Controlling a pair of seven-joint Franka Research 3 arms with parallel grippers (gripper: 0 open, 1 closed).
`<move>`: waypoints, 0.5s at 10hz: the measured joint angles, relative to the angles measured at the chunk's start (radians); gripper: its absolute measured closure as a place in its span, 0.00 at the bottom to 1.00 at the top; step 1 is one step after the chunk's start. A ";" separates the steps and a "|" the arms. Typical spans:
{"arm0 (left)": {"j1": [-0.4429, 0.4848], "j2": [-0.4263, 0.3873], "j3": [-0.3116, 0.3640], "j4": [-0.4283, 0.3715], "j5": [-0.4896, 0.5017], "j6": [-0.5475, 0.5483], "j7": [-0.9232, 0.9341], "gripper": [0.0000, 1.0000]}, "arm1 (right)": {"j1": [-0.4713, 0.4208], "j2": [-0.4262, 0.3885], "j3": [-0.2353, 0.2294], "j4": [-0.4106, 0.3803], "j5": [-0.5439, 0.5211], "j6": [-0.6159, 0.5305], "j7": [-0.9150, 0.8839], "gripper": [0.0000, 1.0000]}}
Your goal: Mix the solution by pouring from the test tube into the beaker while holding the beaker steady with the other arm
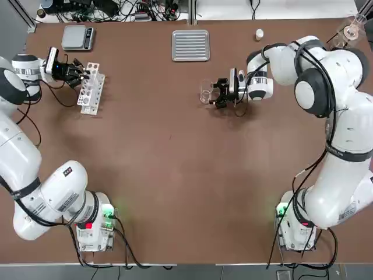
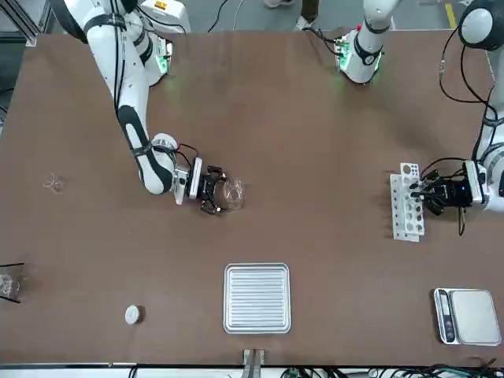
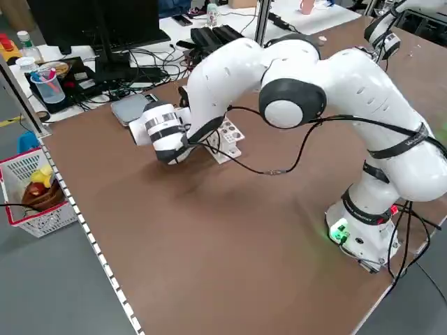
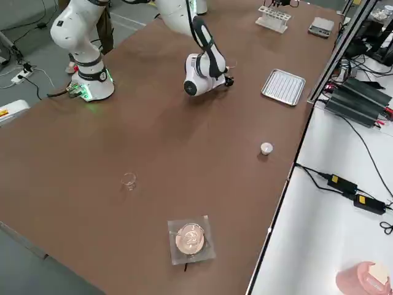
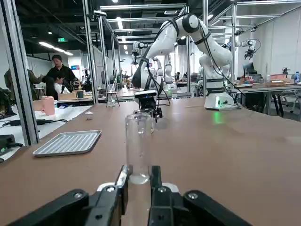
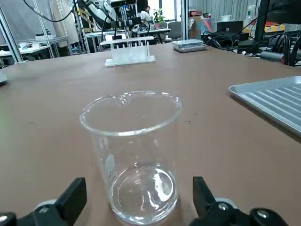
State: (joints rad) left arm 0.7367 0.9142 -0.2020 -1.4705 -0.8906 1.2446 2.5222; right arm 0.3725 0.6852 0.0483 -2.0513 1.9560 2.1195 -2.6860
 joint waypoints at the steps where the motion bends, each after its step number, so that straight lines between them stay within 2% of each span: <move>1: 0.000 -0.003 0.000 0.000 0.000 -0.008 -0.004 0.78 | 0.003 0.001 0.001 0.001 0.005 0.000 -0.001 0.00; 5: -0.002 -0.027 -0.001 -0.002 0.000 -0.025 -0.024 0.78 | 0.022 0.009 0.001 0.015 0.024 0.001 -0.002 0.01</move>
State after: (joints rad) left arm 0.7347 0.8874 -0.2033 -1.4726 -0.8906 1.2198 2.4977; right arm 0.3948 0.6941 0.0493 -2.0360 1.9799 2.1210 -2.6877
